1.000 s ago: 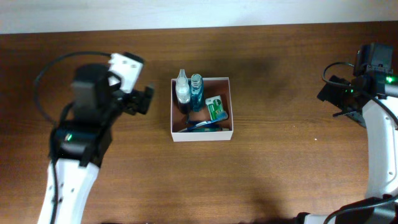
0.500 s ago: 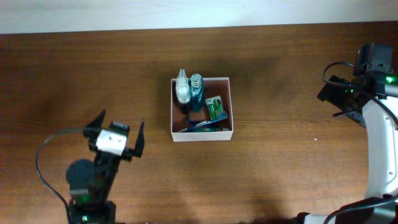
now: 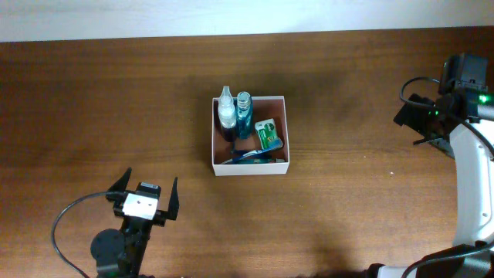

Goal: Pack container

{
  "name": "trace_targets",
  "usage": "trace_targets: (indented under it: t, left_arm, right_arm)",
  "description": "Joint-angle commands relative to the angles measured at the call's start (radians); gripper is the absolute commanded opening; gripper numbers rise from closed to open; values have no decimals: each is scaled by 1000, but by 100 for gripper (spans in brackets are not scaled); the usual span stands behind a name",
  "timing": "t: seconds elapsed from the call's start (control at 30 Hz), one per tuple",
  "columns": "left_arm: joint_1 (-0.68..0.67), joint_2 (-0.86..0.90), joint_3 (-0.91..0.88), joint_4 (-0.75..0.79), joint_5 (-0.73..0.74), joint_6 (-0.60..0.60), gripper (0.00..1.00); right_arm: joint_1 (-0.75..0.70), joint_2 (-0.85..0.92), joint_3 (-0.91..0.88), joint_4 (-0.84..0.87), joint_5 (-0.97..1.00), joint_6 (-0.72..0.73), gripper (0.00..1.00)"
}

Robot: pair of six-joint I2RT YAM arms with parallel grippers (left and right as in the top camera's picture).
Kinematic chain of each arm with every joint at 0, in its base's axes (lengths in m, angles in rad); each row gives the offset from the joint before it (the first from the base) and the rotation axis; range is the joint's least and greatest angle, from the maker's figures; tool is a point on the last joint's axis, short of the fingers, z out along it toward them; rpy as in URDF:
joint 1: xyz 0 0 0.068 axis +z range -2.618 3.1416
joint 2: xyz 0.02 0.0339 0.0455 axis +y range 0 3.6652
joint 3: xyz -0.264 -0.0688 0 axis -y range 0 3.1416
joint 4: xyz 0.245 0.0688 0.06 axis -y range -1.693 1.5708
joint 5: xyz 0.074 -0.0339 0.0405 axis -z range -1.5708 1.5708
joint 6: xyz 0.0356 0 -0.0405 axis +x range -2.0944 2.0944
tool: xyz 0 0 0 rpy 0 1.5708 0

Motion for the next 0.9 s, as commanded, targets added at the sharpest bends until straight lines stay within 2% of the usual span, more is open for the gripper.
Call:
trace_targets:
  t: [0.0, 0.47, 0.87]
  left_arm:
    - [6, -31, -12, -35, -44, -16, 99]
    - [15, -179, -71, -48, -74, -20, 99]
    - [14, -179, -71, -44, -74, -19, 99]
  right_arm:
    - [-4, 2, 5, 0, 12, 5, 99]
    - [-4, 2, 5, 0, 12, 6, 99]
    - [-4, 2, 5, 0, 12, 5, 99]
